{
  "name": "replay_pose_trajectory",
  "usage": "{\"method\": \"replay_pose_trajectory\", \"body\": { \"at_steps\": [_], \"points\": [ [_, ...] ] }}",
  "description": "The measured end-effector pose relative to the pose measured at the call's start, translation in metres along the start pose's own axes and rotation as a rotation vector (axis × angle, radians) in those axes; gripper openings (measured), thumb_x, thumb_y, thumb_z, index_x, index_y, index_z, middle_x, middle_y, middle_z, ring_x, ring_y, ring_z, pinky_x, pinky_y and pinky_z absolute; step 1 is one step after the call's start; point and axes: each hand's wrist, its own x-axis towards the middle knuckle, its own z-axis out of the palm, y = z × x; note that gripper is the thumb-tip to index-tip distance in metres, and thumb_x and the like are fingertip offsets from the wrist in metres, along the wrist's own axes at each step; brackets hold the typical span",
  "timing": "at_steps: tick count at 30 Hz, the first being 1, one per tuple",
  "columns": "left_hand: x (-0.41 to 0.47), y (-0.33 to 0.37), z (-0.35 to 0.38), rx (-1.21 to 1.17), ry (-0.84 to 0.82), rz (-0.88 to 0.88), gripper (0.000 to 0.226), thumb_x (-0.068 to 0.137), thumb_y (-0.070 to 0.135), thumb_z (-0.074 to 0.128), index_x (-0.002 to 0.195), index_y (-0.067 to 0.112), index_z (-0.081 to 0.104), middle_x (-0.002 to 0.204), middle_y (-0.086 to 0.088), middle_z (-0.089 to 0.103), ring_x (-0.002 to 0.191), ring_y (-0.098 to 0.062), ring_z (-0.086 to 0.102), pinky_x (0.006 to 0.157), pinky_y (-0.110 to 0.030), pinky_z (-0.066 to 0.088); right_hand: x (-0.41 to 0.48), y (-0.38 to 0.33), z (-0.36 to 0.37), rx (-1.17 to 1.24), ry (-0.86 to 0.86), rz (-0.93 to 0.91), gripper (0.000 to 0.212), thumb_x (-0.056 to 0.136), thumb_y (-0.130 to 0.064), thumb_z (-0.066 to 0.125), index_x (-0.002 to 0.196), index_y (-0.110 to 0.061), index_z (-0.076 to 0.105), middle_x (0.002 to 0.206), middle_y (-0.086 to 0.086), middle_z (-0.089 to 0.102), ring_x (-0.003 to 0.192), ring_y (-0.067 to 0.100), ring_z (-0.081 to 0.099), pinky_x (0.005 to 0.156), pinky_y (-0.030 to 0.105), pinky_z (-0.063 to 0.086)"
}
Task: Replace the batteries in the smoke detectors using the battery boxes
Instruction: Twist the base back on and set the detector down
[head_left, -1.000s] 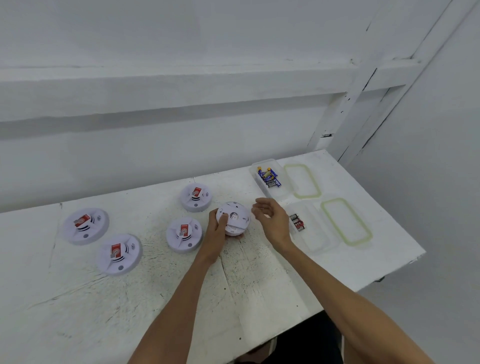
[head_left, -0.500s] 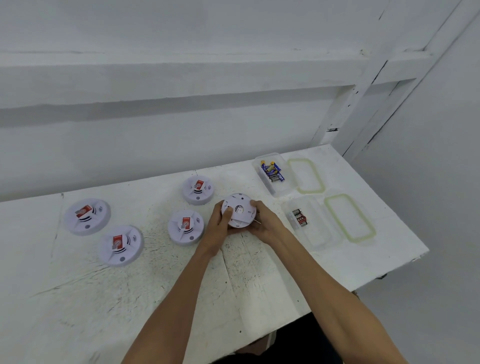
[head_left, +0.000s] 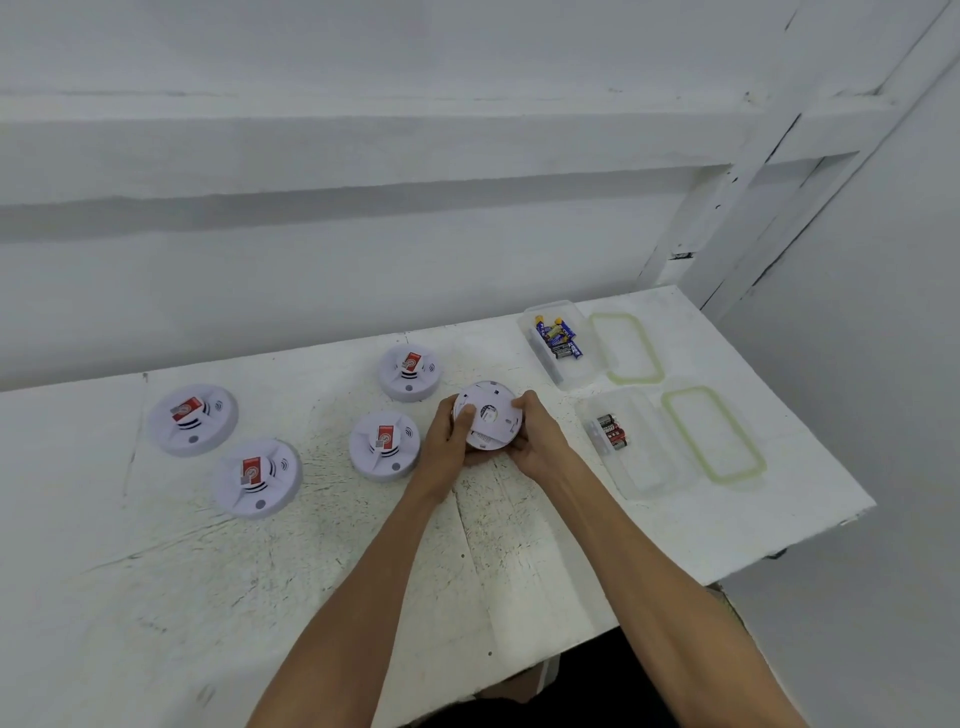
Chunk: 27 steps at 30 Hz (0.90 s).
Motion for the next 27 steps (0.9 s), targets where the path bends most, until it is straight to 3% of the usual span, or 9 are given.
{"method": "replay_pose_trajectory", "body": {
  "at_steps": [3,8,10,13,17,19,21,25,27],
  "points": [
    [-0.001,-0.001,0.001,-0.046,-0.022,-0.015,0.035,0.111,0.037,0.045,0.142,0.020,0.048,0.139,-0.008,0.064,0.124,-0.025,0.067,0.094,-0.049,0.062,0.006,0.004,0.004,-0.025,-0.009,-0.029,0.025,0.091,-0.017,0.053,0.108,-0.001,0.064,0.118,0.026,0.067,0.099,0.037,0.064,0.094,0.053,0.054],
    [-0.002,0.000,0.001,-0.164,-0.060,-0.084,0.032,0.112,0.019,0.041,0.143,0.022,0.049,0.145,-0.012,0.061,0.127,-0.029,0.065,0.102,-0.055,0.056,0.007,0.005,0.010,-0.107,0.063,-0.071,0.020,0.096,-0.024,0.049,0.090,-0.010,0.062,0.105,0.016,0.068,0.086,0.029,0.064,0.071,0.037,0.054],
    [-0.003,-0.002,0.001,-0.190,-0.082,-0.071,0.038,0.112,0.021,0.044,0.150,0.020,0.044,0.148,-0.012,0.058,0.131,-0.032,0.063,0.103,-0.058,0.055,0.005,0.006,0.008,-0.053,0.022,-0.072,0.020,0.095,-0.023,0.050,0.095,-0.009,0.065,0.106,0.019,0.069,0.088,0.031,0.066,0.073,0.040,0.055],
    [-0.007,0.002,0.005,-0.153,-0.097,-0.029,0.044,0.111,0.026,0.047,0.154,0.025,0.041,0.151,-0.007,0.056,0.133,-0.029,0.061,0.094,-0.051,0.061,0.002,0.003,0.001,0.065,-0.042,-0.029,0.027,0.093,-0.022,0.049,0.103,-0.003,0.066,0.103,0.022,0.070,0.088,0.036,0.066,0.074,0.044,0.057],
    [-0.009,0.002,0.010,-0.145,-0.088,-0.006,0.045,0.111,0.028,0.047,0.156,0.030,0.039,0.150,-0.003,0.055,0.129,-0.029,0.064,0.085,-0.050,0.063,0.007,0.002,-0.004,0.101,-0.051,0.006,0.037,0.084,-0.026,0.054,0.111,-0.001,0.063,0.127,0.029,0.063,0.105,0.041,0.062,0.100,0.058,0.048],
    [-0.009,-0.001,0.011,-0.115,-0.097,-0.001,0.044,0.112,0.030,0.046,0.155,0.031,0.041,0.150,-0.004,0.055,0.127,-0.029,0.066,0.085,-0.052,0.063,0.012,0.005,-0.007,0.129,-0.028,0.001,0.030,0.090,-0.025,0.051,0.107,-0.002,0.060,0.126,0.030,0.062,0.105,0.041,0.061,0.104,0.062,0.044],
    [-0.010,-0.001,0.013,-0.085,-0.084,0.011,0.041,0.112,0.031,0.046,0.152,0.030,0.044,0.148,-0.005,0.056,0.124,-0.029,0.067,0.084,-0.054,0.063,0.010,0.005,-0.007,0.160,-0.030,0.004,0.024,0.099,-0.024,0.043,0.104,-0.004,0.057,0.123,0.027,0.062,0.098,0.040,0.062,0.101,0.060,0.047],
    [-0.010,-0.002,0.013,-0.077,0.024,-0.001,0.037,0.112,0.036,0.042,0.147,0.026,0.050,0.142,-0.008,0.061,0.118,-0.025,0.070,0.075,-0.046,0.065,0.011,0.002,0.004,0.156,-0.028,0.046,0.035,0.105,-0.027,0.033,0.130,-0.009,0.050,0.123,0.021,0.057,0.084,0.031,0.060,0.095,0.046,0.048],
    [-0.008,-0.003,0.011,-0.091,0.013,-0.008,0.036,0.112,0.037,0.042,0.145,0.027,0.052,0.142,-0.008,0.062,0.117,-0.025,0.070,0.075,-0.046,0.065,0.013,0.003,0.005,0.109,0.004,0.055,0.026,0.100,-0.022,0.034,0.115,-0.009,0.051,0.111,0.018,0.057,0.081,0.030,0.060,0.098,0.049,0.049]
  ]
}}
